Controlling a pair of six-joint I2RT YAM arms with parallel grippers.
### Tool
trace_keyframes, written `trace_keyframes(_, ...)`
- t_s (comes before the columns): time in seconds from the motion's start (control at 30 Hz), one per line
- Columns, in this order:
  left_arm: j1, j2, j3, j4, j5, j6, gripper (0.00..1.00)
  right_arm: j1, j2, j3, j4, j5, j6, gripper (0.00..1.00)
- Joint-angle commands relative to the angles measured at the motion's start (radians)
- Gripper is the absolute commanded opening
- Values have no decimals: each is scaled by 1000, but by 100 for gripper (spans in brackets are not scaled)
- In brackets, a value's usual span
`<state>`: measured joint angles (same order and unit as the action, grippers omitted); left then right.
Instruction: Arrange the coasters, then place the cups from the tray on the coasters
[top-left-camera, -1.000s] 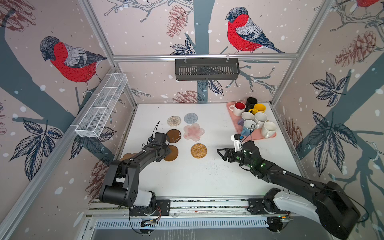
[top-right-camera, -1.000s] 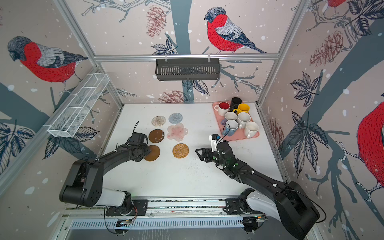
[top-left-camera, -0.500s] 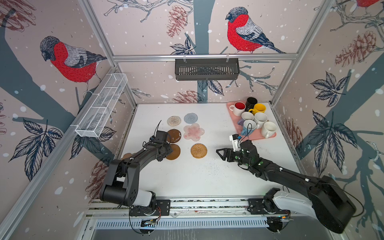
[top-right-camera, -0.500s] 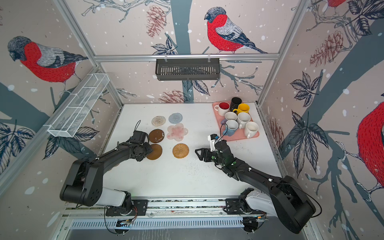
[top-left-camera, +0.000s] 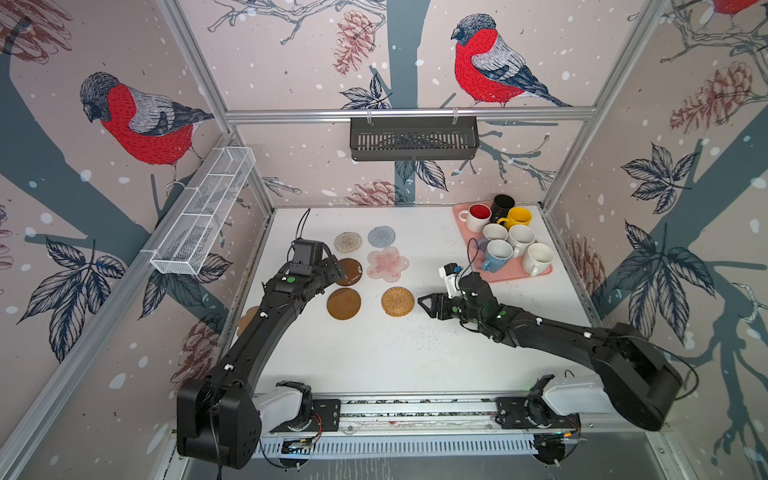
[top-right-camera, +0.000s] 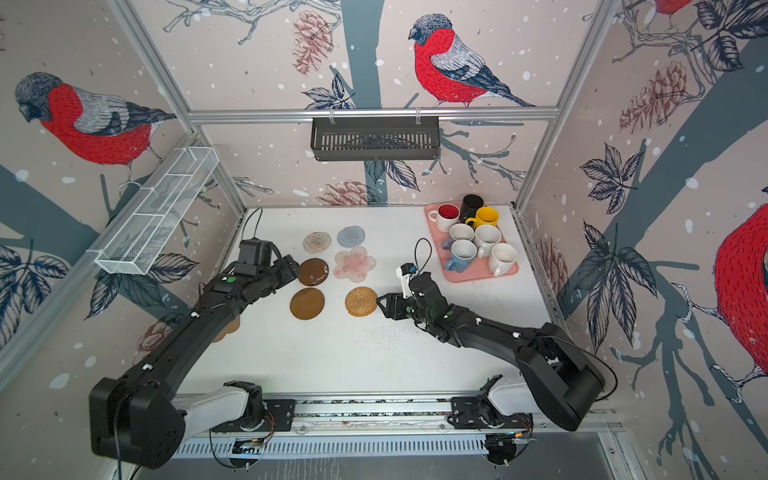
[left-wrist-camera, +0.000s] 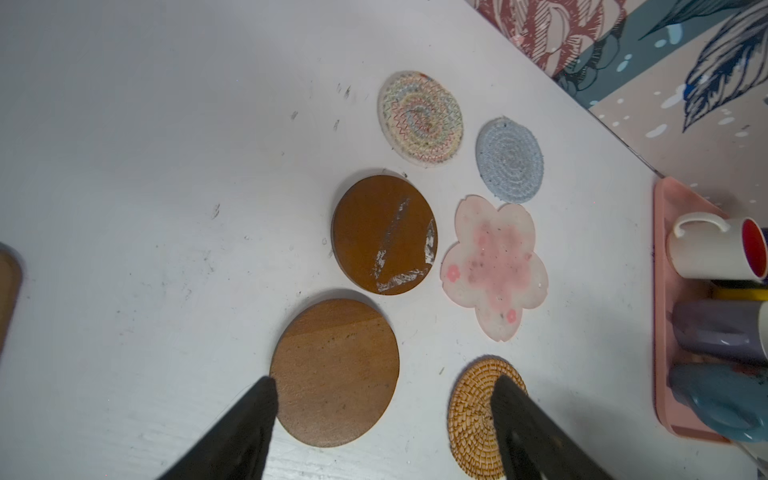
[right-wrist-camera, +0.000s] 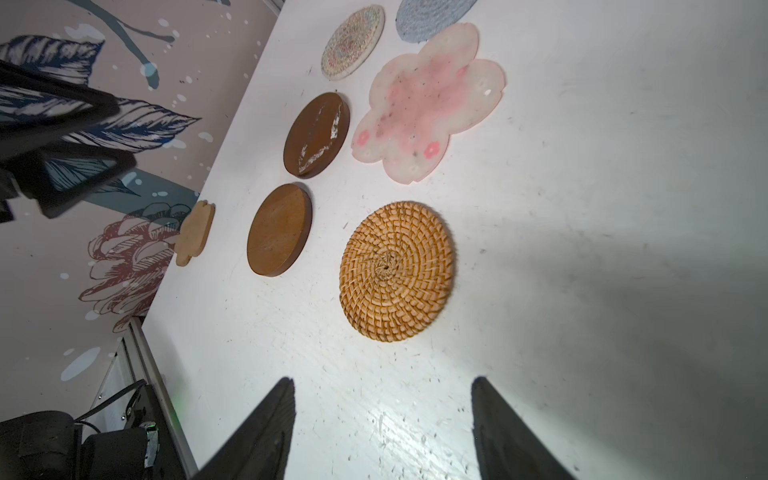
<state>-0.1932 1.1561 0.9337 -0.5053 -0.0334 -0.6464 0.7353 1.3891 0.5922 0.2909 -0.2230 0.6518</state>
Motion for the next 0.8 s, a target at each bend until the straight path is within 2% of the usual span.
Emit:
trace_keyframes(0.0, 0, -61, -1, -23, 48, 121, 82, 20, 68, 52, -31, 39, 4, 65)
trace_keyframes(0.33, 0, -207, -92, -8, 112, 253, 83, 77, 295, 257, -136, 61, 35, 62)
trace_keyframes(0.77, 0, -368, -209, 55, 125, 268, 85, 165, 521, 472, -254, 99, 60, 60)
